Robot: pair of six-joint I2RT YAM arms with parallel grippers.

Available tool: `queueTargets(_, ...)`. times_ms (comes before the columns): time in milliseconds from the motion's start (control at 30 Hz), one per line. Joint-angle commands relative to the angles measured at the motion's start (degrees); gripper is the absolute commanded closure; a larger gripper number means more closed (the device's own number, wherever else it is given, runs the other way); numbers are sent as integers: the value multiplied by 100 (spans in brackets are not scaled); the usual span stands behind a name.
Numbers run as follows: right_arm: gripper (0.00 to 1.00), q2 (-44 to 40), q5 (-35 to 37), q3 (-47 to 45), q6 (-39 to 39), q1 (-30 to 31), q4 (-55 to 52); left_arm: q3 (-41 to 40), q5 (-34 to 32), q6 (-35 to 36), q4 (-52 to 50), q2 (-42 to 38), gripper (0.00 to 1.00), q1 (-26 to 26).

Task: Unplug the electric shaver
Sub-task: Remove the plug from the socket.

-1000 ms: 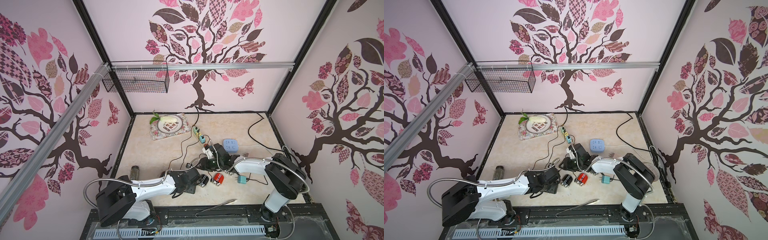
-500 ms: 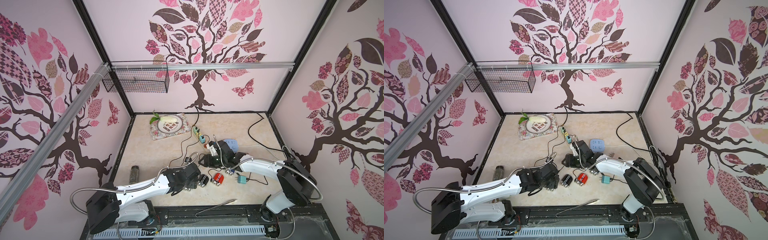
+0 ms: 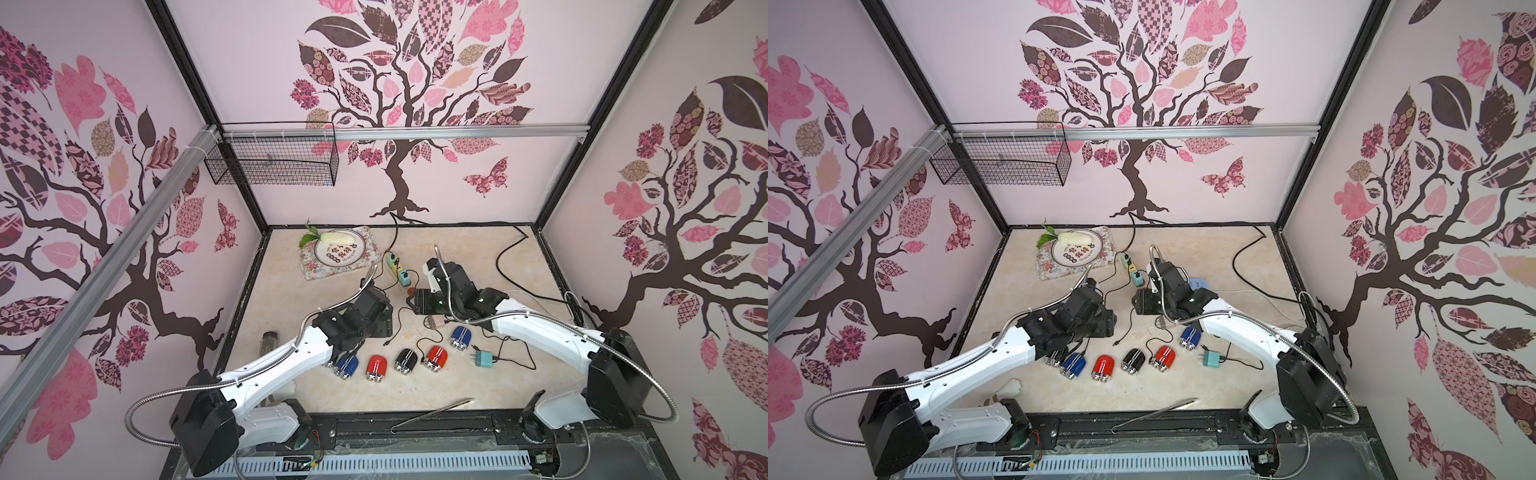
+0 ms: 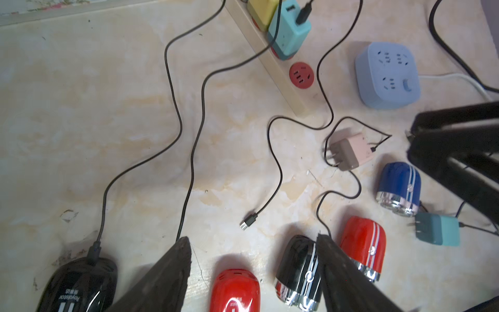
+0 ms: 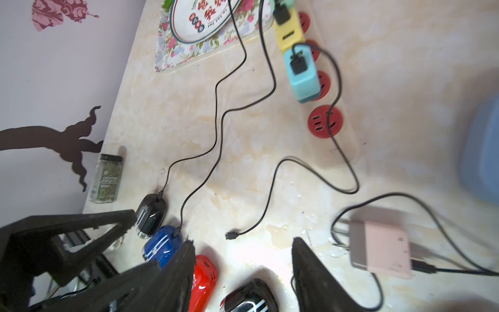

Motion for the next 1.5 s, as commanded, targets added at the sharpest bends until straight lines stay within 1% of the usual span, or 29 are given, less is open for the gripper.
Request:
queueTargets(0, 39, -72, 736, 523, -549, -34, -562, 444, 416, 192, 369, 265, 25, 450)
queueTargets(133, 42, 156, 907, 873, -754, -47, -672, 779, 712, 113, 647, 627, 26, 999)
queueTargets(233, 44, 364, 1036, 1126, -877, -43, -702, 988, 921, 84, 932, 921, 30, 1352)
queueTargets(300, 43, 540, 1139, 1344, -963, -45, -756, 1175, 1084, 64, 1031, 1157, 34, 1562)
queueTargets(367, 42, 723, 1220, 1539, -1058, -55, -817, 1355, 1274, 7, 1127, 1410, 36, 1794)
queueTargets(433, 36, 966, 1318, 1802, -1167, -58, -898, 1543, 1528, -58, 1253, 1693, 36, 2063)
queueTargets(500, 33, 1179, 1356, 2020, -1259, -90, -987, 1703, 1703, -150, 1362, 1964, 36, 2303)
queueTargets(600, 33, 1397, 1375, 2233, -1344, -151, -1002, 1927, 1953, -233, 1549, 2389, 37, 2632)
queueTargets(700, 32, 1581, 1323, 2379, -1410, -227, -1002, 2344, 2276, -225, 1596, 2942, 39, 2878)
queueTargets(800, 32, 1775, 1224, 2490, -1474, -329, -1015, 2849, 2512, -155, 1562, 3532, 41, 3028)
queueTargets(933, 30, 2016, 1114, 2582, -1553, -443, -1006, 3518, 2795, -138, 1552, 4259, 42, 3099)
queueTargets(1100, 29, 2237, 1083, 2629, -1622, -488, -1019, 4248, 2856, -140, 1389, 4891, 42, 3129)
queueTargets(1200, 29, 2276, 1037, 2598, -1665, -494, -981, 4813, 2880, -53, 1059, 5284, 42, 3129)
queueTargets(1267, 29, 2308, 1008, 2576, -1694, -491, -967, 5037, 2874, -29, 937, 5449, 42, 3128)
queueTargets(1467, 29, 2475, 955, 2602, -1754, -505, -960, 5379, 2936, -59, 827, 5848, 42, 3127)
